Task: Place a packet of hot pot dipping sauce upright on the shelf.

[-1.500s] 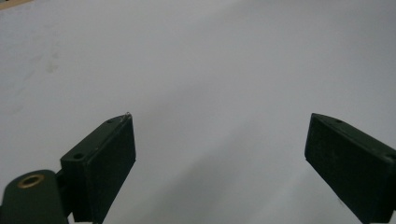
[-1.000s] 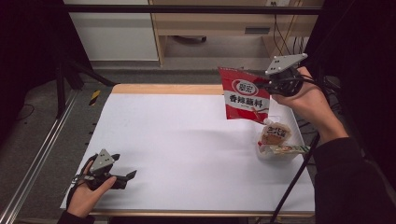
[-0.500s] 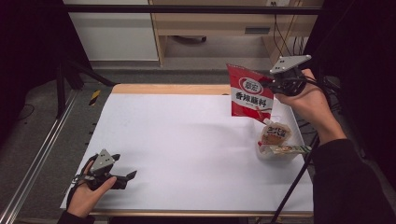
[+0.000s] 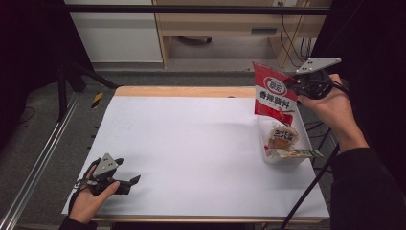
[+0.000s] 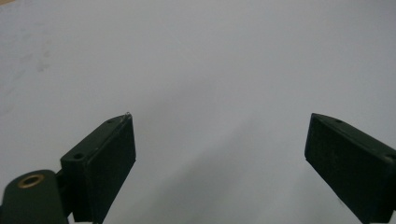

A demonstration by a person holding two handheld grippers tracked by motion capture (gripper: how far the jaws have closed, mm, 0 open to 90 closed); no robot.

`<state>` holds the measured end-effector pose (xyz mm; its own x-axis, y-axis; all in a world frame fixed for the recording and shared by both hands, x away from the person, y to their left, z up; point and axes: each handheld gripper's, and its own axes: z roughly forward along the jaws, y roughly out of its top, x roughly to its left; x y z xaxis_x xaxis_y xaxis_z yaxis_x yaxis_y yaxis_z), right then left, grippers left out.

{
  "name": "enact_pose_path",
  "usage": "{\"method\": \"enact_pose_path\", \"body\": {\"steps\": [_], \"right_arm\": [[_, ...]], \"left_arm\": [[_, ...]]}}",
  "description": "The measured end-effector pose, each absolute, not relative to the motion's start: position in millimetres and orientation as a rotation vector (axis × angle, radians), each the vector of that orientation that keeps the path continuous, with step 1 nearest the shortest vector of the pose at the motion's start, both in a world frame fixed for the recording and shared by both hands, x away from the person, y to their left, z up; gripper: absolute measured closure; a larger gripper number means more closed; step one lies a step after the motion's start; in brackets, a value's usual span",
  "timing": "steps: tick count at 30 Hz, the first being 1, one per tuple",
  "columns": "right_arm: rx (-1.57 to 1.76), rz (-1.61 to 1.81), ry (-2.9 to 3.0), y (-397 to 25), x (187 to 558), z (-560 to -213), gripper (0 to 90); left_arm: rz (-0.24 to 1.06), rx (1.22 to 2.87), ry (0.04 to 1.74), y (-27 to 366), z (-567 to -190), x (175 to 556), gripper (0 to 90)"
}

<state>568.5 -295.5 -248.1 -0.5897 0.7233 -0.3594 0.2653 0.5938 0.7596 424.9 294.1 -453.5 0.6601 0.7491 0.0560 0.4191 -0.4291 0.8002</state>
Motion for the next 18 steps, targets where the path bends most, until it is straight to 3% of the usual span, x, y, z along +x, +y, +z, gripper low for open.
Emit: {"method": "enact_pose_path", "body": {"steps": [18], "right_arm": [[0.868, 0.838, 2.121, -317, 571, -266, 89.8]], "left_arm": [[0.520, 2.076, 0.901, 294, -454, 425, 8.8]]}}
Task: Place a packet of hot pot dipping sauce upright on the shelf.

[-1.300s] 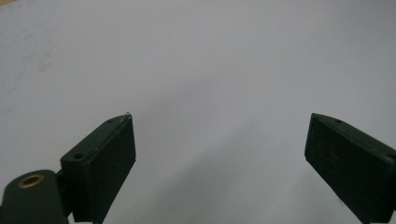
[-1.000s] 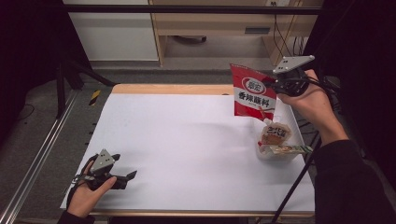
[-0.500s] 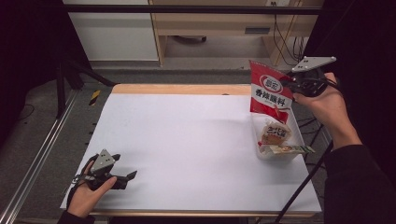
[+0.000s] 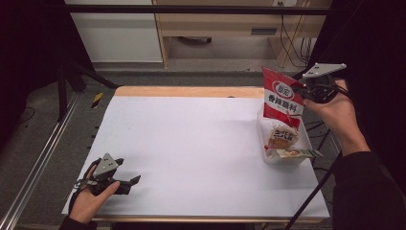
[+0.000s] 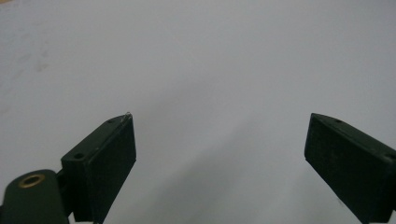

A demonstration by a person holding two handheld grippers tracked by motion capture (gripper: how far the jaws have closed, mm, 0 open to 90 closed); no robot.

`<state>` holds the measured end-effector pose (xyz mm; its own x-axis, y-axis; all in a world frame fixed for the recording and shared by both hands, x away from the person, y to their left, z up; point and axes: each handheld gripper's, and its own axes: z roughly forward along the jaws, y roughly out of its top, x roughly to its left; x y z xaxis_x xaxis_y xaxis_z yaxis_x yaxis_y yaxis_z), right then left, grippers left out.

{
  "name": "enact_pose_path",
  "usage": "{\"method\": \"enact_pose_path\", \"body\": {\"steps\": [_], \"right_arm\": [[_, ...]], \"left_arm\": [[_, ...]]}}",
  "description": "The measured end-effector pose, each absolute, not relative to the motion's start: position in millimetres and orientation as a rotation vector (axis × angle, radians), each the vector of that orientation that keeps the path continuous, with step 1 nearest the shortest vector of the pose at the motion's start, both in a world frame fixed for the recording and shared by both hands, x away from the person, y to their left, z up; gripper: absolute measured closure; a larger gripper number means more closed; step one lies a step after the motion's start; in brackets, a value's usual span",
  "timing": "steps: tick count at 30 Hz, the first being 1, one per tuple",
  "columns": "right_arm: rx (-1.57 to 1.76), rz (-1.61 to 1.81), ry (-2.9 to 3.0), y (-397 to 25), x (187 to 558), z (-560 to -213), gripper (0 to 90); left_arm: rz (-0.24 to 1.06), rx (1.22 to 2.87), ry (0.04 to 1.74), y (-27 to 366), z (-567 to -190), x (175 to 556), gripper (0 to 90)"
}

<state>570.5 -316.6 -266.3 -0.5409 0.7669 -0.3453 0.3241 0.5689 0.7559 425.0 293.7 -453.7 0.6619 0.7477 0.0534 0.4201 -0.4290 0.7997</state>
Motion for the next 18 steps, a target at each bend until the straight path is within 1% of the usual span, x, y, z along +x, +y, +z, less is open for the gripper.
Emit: {"method": "enact_pose_path", "body": {"steps": [10, 18], "right_arm": [[0.903, 0.870, 2.131, -315, 576, -290, 89.8], [0.940, 0.918, 2.107, -324, 571, -299, 89.7]], "left_arm": [[0.521, 2.076, 0.902, 294, -454, 425, 8.9], [0.520, 2.080, 0.895, 294, -453, 425, 9.1]]}}
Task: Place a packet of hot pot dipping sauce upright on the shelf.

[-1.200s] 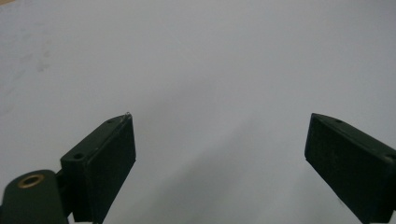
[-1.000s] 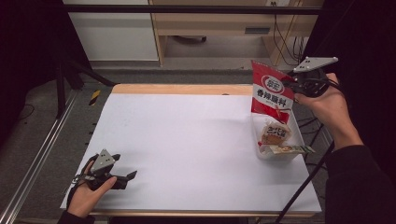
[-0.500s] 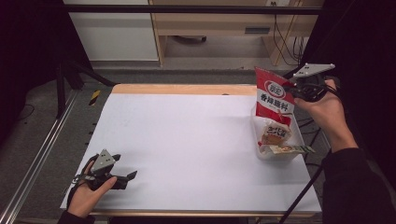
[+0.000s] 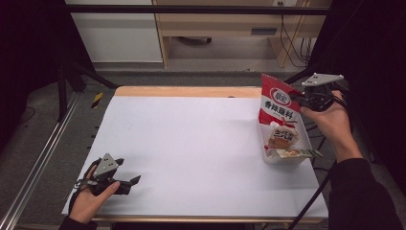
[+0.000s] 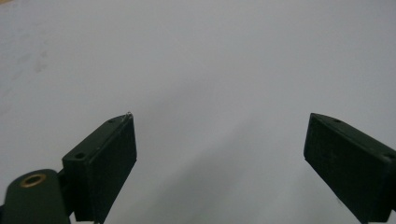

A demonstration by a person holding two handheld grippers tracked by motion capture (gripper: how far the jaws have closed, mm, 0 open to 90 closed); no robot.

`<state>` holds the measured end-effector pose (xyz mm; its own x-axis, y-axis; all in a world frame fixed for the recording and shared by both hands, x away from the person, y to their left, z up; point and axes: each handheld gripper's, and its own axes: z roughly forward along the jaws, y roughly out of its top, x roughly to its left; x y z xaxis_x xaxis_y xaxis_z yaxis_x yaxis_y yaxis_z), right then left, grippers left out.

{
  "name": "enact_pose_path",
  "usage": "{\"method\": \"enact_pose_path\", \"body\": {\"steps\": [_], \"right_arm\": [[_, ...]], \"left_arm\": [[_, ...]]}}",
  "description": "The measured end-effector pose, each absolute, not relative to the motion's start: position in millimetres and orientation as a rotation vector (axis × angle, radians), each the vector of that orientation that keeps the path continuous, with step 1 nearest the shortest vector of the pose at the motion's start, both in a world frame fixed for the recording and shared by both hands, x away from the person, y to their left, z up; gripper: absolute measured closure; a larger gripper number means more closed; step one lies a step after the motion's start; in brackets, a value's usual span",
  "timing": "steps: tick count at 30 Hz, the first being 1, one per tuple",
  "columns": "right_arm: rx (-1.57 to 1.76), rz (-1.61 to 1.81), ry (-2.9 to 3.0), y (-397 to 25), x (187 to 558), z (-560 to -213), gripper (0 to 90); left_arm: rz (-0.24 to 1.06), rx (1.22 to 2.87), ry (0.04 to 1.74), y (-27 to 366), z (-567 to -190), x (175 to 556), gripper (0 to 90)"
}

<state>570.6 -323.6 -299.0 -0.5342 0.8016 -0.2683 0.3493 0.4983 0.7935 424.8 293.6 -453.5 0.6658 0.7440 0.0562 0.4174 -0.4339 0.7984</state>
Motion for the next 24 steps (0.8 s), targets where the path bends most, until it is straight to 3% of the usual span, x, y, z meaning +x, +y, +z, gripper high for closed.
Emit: {"method": "enact_pose_path", "body": {"steps": [24], "right_arm": [[1.070, 0.867, 2.118, -357, 544, -325, 88.7]], "left_arm": [[0.520, 2.082, 0.891, 293, -453, 424, 9.3]]}}
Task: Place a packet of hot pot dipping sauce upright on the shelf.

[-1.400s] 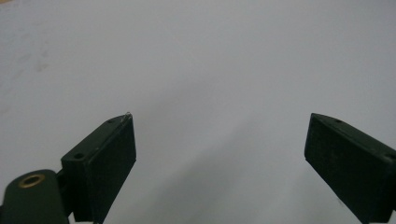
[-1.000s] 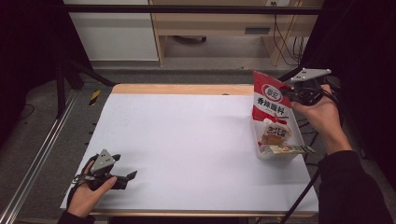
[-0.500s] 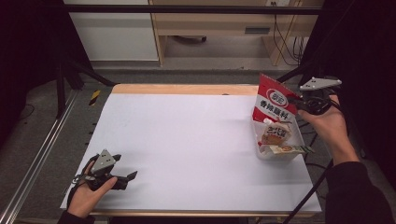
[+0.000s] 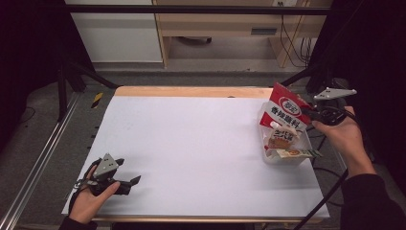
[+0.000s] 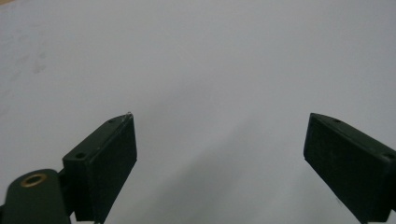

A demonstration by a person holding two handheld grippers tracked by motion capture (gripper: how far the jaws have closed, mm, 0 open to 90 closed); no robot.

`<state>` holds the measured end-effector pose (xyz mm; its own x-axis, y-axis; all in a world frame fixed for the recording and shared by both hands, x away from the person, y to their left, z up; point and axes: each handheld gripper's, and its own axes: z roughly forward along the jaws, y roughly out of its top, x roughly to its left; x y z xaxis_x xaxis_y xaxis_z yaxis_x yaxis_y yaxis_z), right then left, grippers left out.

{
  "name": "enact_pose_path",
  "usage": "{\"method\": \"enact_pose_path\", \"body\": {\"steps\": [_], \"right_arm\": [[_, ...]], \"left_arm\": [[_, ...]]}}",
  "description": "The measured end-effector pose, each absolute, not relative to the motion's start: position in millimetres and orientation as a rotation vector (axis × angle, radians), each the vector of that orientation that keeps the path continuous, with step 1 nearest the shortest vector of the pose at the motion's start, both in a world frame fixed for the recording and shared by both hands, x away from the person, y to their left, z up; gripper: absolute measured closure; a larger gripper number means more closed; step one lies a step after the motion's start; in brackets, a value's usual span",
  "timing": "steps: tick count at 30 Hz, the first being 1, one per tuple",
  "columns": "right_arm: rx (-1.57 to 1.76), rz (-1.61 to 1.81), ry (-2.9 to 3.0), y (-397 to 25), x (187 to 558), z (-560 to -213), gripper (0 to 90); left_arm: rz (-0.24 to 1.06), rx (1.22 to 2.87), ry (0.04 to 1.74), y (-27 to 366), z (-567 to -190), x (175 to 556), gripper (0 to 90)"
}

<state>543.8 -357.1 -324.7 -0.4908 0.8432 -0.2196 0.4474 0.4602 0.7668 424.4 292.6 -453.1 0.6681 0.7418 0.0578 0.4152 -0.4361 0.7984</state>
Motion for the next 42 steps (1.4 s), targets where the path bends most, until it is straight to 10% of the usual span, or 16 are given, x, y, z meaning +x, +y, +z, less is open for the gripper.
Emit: {"method": "enact_pose_path", "body": {"steps": [12, 29, 42], "right_arm": [[1.108, 0.886, 2.090, -368, 538, -326, 78.4], [1.055, 0.890, 1.993, -343, 524, -302, 22.8], [0.901, 0.946, 1.956, -283, 487, -263, 15.4]], "left_arm": [[0.521, 2.094, 0.888, 291, -454, 426, 9.3], [0.524, 2.098, 0.874, 291, -452, 424, 9.3], [0.531, 2.095, 0.877, 291, -452, 423, 9.3]]}}
